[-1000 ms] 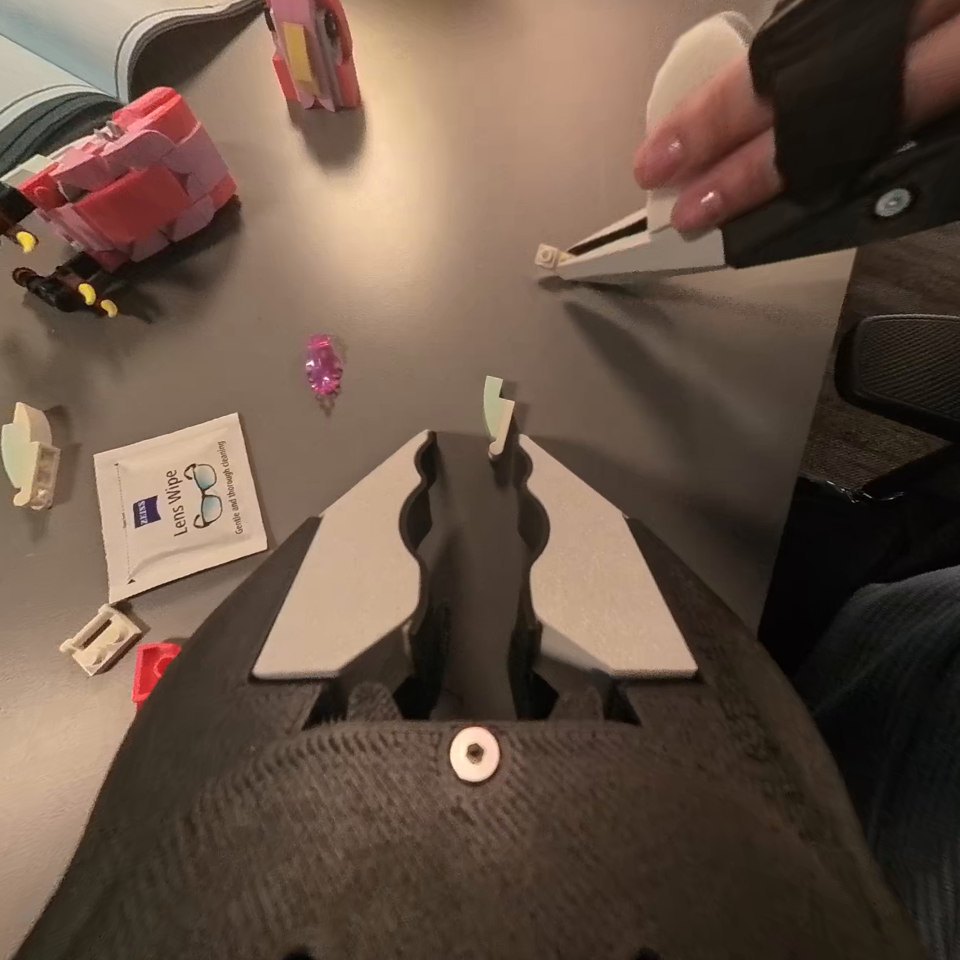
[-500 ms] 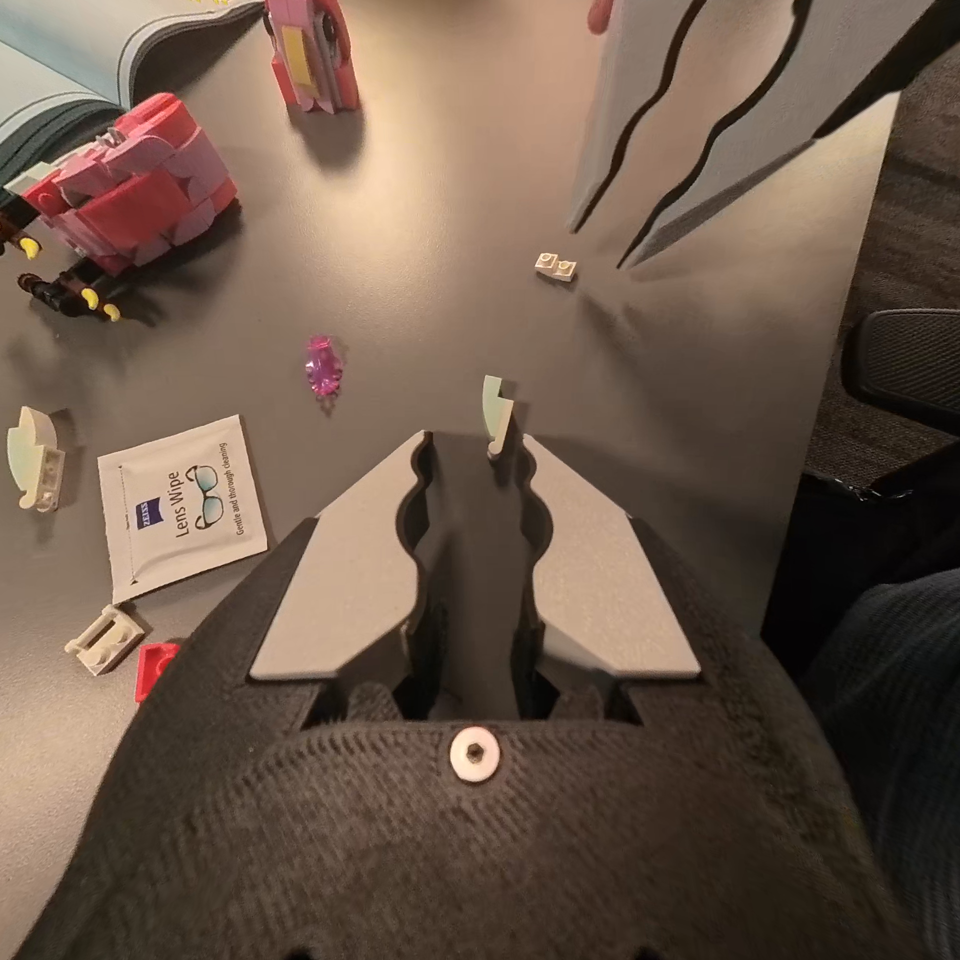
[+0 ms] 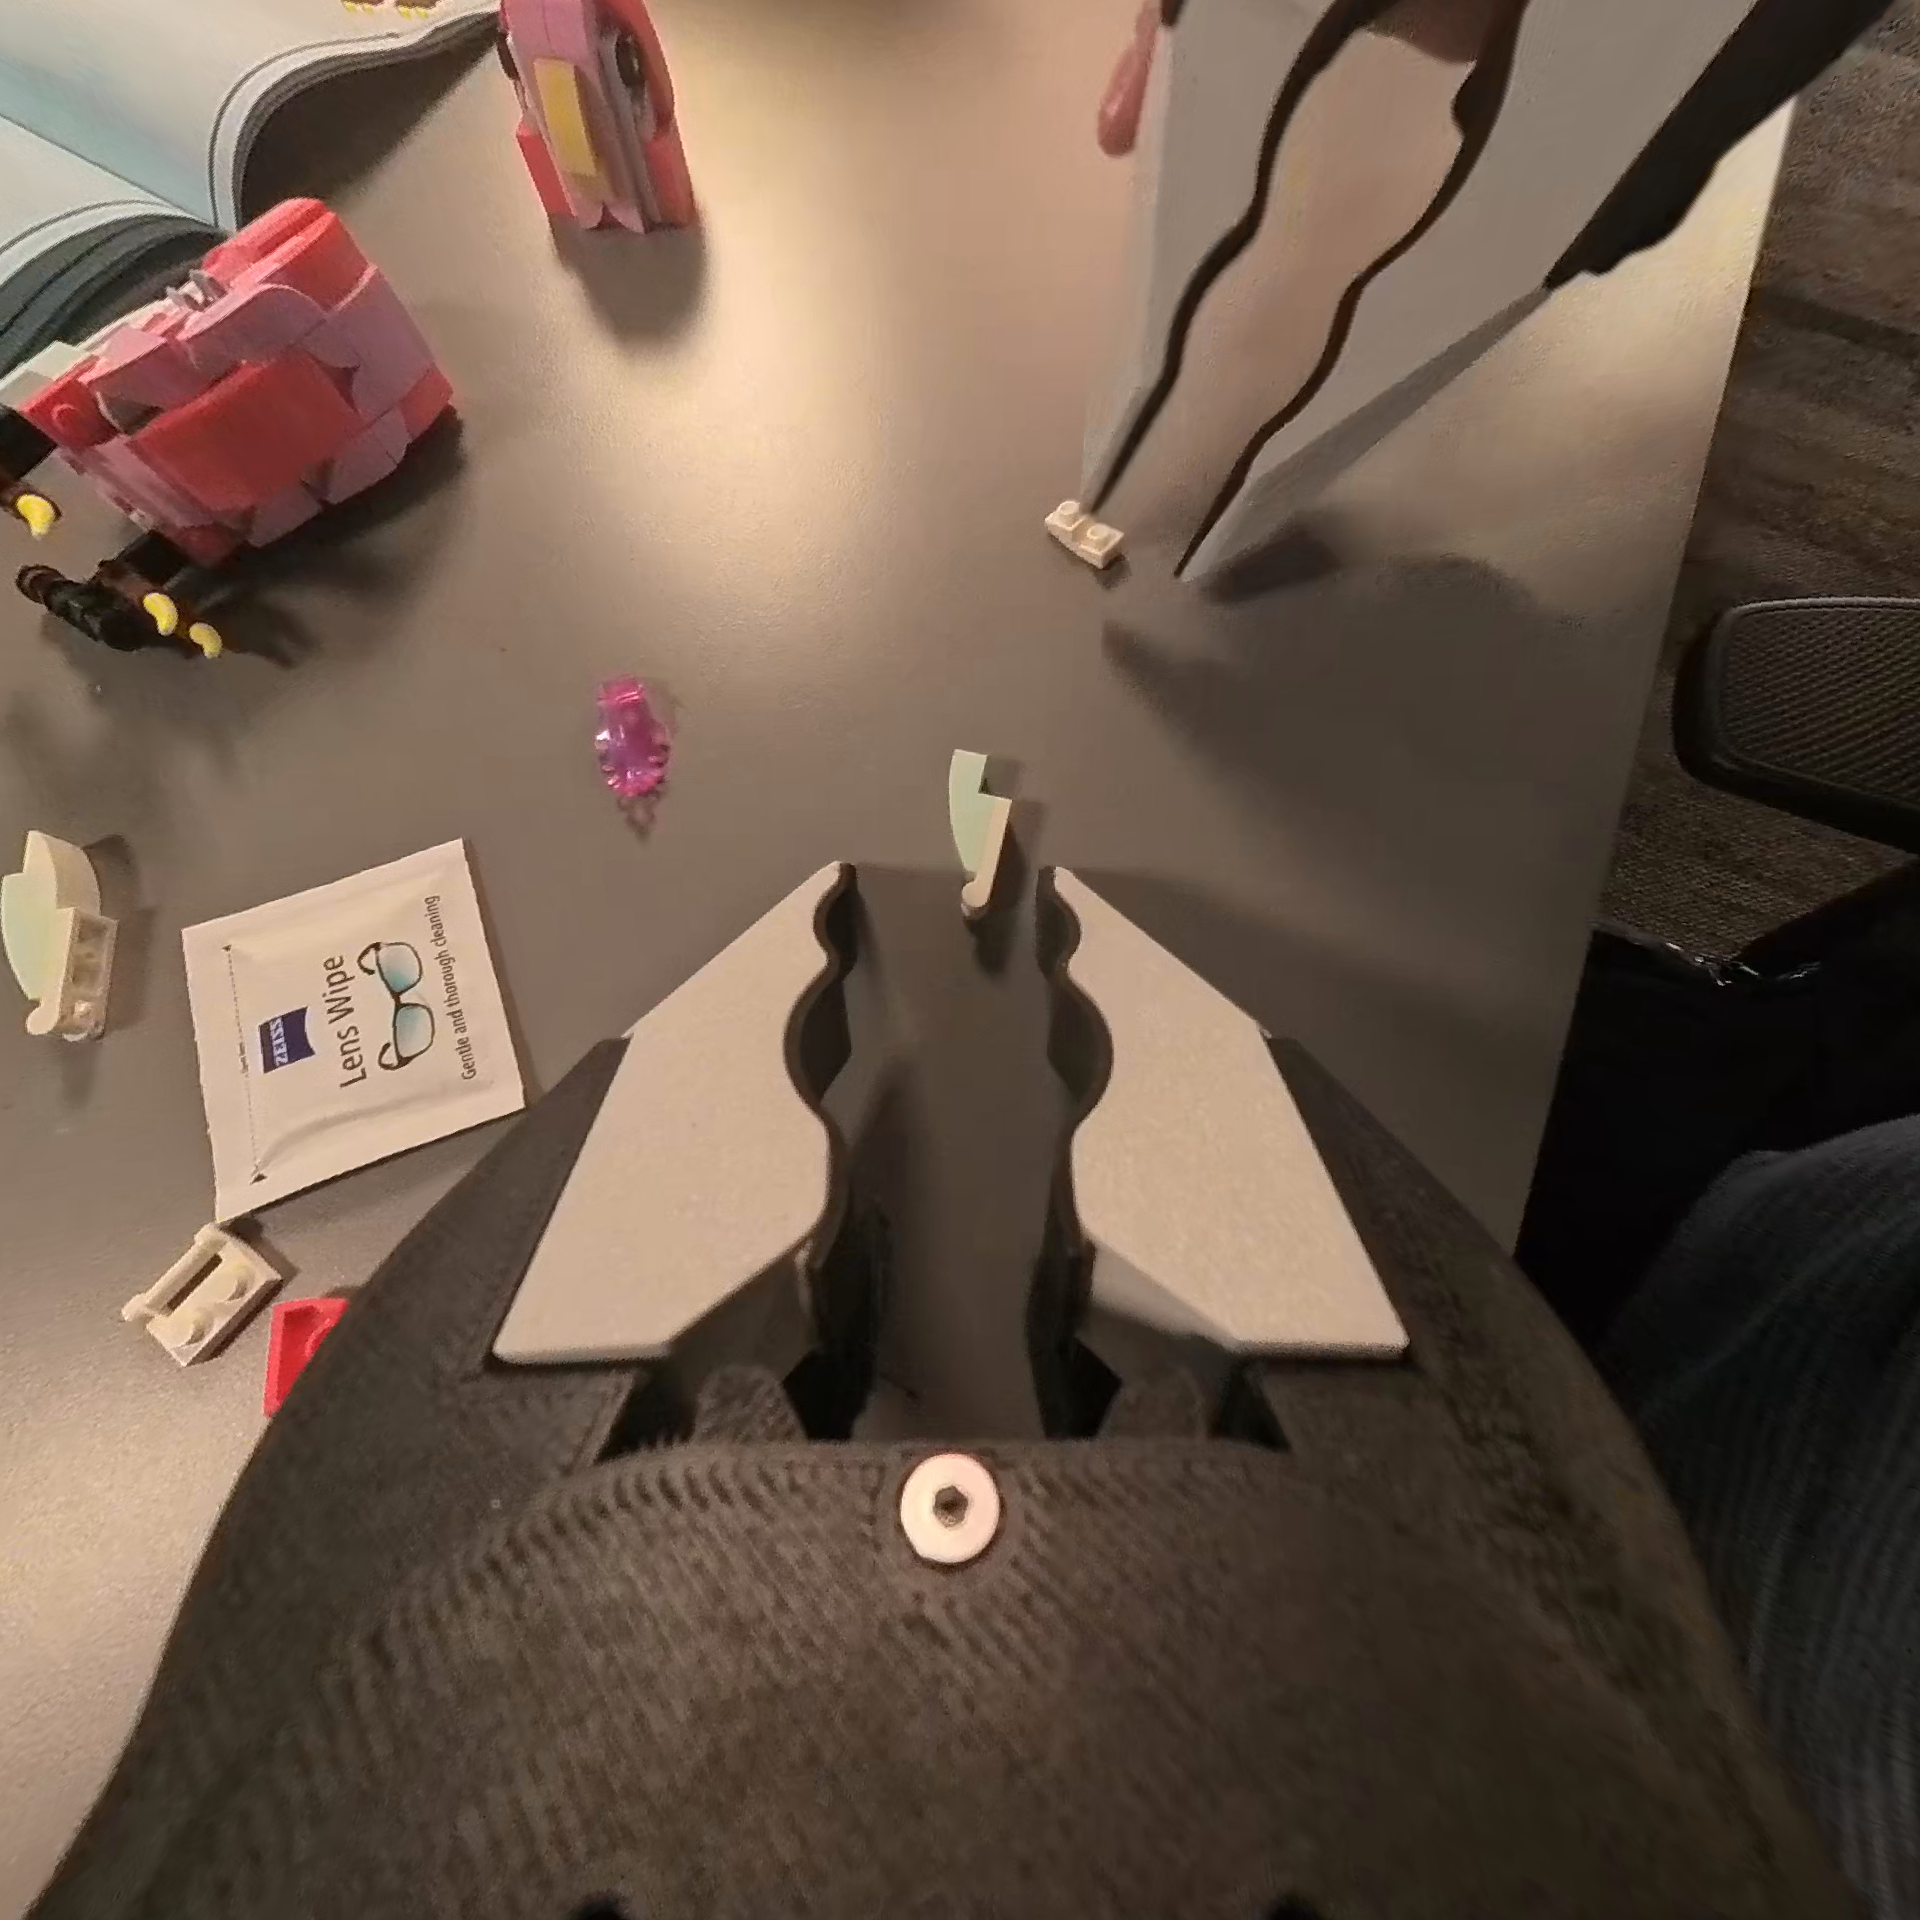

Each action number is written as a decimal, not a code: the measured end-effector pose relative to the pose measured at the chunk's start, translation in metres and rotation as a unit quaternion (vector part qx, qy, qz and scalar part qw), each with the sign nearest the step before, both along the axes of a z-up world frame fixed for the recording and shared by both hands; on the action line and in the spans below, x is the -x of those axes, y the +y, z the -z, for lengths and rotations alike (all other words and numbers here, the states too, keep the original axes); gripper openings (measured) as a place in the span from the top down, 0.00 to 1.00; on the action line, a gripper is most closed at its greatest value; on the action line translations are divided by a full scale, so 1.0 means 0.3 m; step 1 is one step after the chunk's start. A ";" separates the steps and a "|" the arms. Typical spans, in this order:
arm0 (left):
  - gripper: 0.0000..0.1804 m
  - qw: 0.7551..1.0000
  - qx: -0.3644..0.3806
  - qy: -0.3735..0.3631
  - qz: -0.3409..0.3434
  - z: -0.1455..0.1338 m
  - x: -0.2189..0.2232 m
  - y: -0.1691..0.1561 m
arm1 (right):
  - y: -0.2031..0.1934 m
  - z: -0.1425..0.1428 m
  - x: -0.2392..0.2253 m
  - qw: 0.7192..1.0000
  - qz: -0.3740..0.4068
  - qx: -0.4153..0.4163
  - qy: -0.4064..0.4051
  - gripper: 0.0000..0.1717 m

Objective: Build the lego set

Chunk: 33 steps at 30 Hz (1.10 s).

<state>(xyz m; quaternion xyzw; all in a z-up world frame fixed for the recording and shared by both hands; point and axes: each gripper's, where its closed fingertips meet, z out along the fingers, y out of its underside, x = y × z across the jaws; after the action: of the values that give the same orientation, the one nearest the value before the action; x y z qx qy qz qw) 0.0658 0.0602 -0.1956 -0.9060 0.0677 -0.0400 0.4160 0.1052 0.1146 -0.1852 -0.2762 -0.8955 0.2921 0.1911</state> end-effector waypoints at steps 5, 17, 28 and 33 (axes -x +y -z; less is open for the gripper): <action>0.81 1.000 -0.001 -0.005 0.026 -0.002 -0.026 -0.004 | 0.034 0.026 0.011 1.000 -0.002 0.010 -0.021 0.83; 0.82 0.992 -0.030 0.026 0.118 -0.053 -0.100 0.070 | 0.052 0.032 0.036 0.996 0.067 0.024 -0.051 0.92; 0.82 0.932 -0.083 0.218 0.277 -0.053 -0.165 0.115 | -0.031 -0.005 -0.002 0.969 0.067 0.198 -0.129 0.92; 0.84 0.922 -0.069 0.244 0.292 -0.023 -0.174 0.151 | -0.020 0.018 -0.011 0.960 0.076 0.224 -0.150 0.92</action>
<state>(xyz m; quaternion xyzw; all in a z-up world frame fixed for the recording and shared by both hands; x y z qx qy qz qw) 0.1181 0.1054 -0.1888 -0.7970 0.4311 0.0670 0.4176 0.1084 0.1085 -0.1907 -0.4197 -0.8017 0.4255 0.0095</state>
